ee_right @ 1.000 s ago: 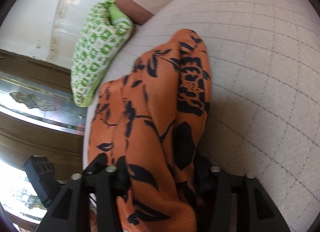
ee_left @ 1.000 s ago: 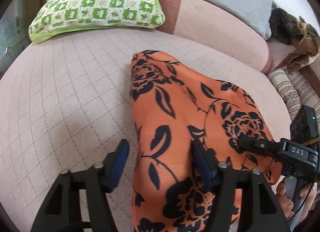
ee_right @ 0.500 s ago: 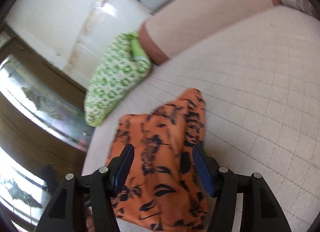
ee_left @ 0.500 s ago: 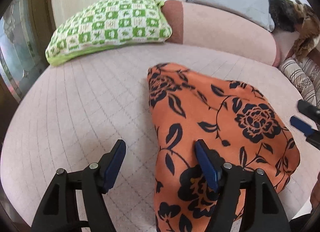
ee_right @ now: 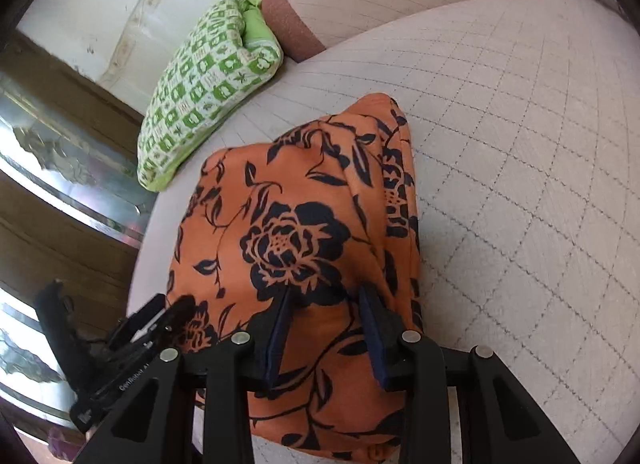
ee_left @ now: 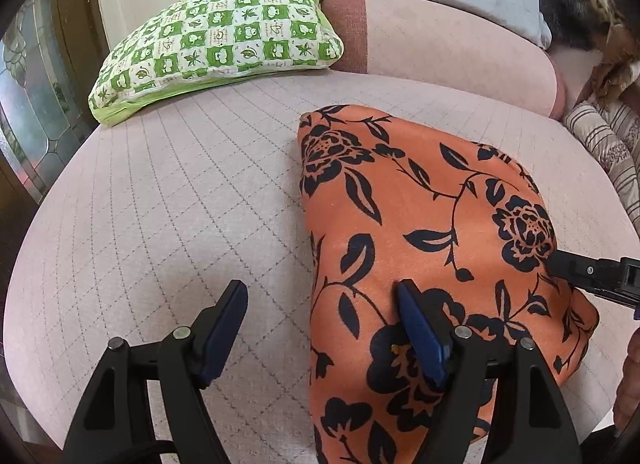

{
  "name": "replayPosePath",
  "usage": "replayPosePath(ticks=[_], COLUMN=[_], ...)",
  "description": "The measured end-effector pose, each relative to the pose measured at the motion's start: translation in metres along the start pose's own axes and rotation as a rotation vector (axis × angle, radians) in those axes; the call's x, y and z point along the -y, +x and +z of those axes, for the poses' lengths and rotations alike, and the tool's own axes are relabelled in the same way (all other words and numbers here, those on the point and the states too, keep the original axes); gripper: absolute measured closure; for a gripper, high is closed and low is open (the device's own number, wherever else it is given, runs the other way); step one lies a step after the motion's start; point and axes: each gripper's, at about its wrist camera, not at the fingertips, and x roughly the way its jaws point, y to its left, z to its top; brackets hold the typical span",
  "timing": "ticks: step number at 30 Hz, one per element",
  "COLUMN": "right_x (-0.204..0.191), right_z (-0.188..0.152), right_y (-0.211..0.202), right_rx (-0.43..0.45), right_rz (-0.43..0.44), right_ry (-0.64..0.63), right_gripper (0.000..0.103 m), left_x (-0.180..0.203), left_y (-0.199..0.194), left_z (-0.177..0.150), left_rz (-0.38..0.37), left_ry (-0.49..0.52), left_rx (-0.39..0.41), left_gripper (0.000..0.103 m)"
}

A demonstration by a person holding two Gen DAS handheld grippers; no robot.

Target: Fold small clothes

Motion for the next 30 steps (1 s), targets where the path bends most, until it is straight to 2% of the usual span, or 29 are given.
replayPosePath(ticks=[2, 6, 8, 11, 14, 16, 19, 26, 30], right_x=[-0.001, -0.010, -0.014, -0.016, -0.024, -0.023, -0.015, -0.019, -0.027], right_z=[0.004, 0.017, 0.026, 0.040, 0.049, 0.053, 0.057, 0.052, 0.040], right_y=[-0.004, -0.021, -0.019, -0.002, 0.019, 0.037, 0.050, 0.034, 0.015], right_rx=[0.021, 0.138, 0.160, 0.135, 0.114, 0.069, 0.061, 0.090, 0.109], right_rz=[0.010, 0.063, 0.082, 0.106, 0.056, 0.022, 0.031, 0.048, 0.066], right_ry=[0.000, -0.032, -0.021, 0.019, 0.005, 0.004, 0.023, 0.027, 0.008], right_gripper=[0.066, 0.066, 0.066, 0.066, 0.064, 0.063, 0.063, 0.063, 0.055], left_x=[-0.001, 0.003, 0.004, 0.006, 0.010, 0.011, 0.010, 0.009, 0.010], left_y=[-0.002, -0.007, -0.006, 0.000, 0.004, 0.007, 0.009, 0.010, 0.009], left_z=[0.002, 0.010, 0.015, 0.019, 0.018, 0.018, 0.018, 0.017, 0.012], left_rz=[-0.006, 0.023, 0.030, 0.022, 0.026, 0.025, 0.015, 0.012, 0.014], left_ry=[0.000, 0.029, 0.036, 0.037, 0.061, 0.071, 0.065, 0.049, 0.042], left_rx=[0.009, 0.058, 0.065, 0.045, 0.036, 0.031, 0.018, 0.014, 0.019], left_gripper=[0.025, 0.025, 0.025, 0.025, 0.025, 0.025, 0.025, 0.025, 0.024])
